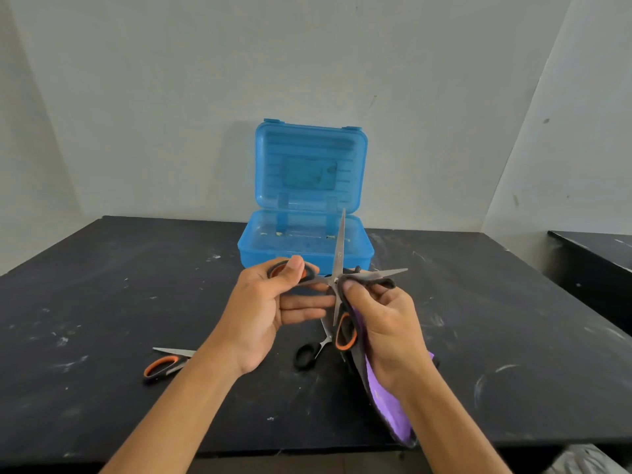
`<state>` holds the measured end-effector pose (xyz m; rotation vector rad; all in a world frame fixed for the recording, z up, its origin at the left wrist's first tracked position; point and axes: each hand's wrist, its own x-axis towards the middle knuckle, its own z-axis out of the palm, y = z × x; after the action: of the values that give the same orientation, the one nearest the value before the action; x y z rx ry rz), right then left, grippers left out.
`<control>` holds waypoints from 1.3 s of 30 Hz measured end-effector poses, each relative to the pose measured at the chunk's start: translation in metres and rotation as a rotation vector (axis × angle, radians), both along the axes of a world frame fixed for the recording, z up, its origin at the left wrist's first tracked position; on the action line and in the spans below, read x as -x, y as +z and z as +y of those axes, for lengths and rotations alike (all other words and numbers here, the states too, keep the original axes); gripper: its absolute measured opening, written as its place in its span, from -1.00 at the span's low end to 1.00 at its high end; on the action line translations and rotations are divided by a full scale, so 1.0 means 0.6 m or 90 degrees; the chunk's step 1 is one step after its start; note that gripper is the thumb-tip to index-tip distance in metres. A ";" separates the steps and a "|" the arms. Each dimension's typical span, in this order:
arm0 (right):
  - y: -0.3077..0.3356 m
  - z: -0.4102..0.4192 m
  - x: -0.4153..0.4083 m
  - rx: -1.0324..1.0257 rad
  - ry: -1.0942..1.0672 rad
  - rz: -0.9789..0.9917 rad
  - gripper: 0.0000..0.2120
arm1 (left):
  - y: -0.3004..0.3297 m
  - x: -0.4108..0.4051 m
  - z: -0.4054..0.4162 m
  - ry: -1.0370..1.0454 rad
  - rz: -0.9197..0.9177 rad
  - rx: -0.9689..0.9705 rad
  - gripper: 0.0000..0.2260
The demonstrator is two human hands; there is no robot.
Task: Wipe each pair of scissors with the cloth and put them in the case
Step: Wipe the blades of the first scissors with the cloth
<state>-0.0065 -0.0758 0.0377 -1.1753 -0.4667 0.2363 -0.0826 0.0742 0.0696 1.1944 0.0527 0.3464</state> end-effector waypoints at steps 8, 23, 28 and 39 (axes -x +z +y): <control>0.000 0.006 -0.002 0.008 -0.049 0.107 -0.66 | -0.007 -0.001 -0.006 0.029 0.002 -0.041 -0.63; -0.013 -0.027 -0.034 0.064 -0.096 -0.042 -0.88 | -0.018 -0.002 0.011 0.038 0.052 -0.145 -0.77; -0.005 -0.040 -0.038 0.045 -0.126 0.028 -0.76 | -0.019 -0.007 0.016 0.057 0.061 -0.147 -0.77; 0.001 -0.033 -0.023 0.107 -0.137 -0.021 -0.68 | -0.026 -0.016 0.015 0.049 0.055 -0.155 -0.78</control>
<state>0.0071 -0.0954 0.0385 -1.3849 -0.3511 0.0707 -0.0732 0.0834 0.0538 1.4514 0.1346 0.3762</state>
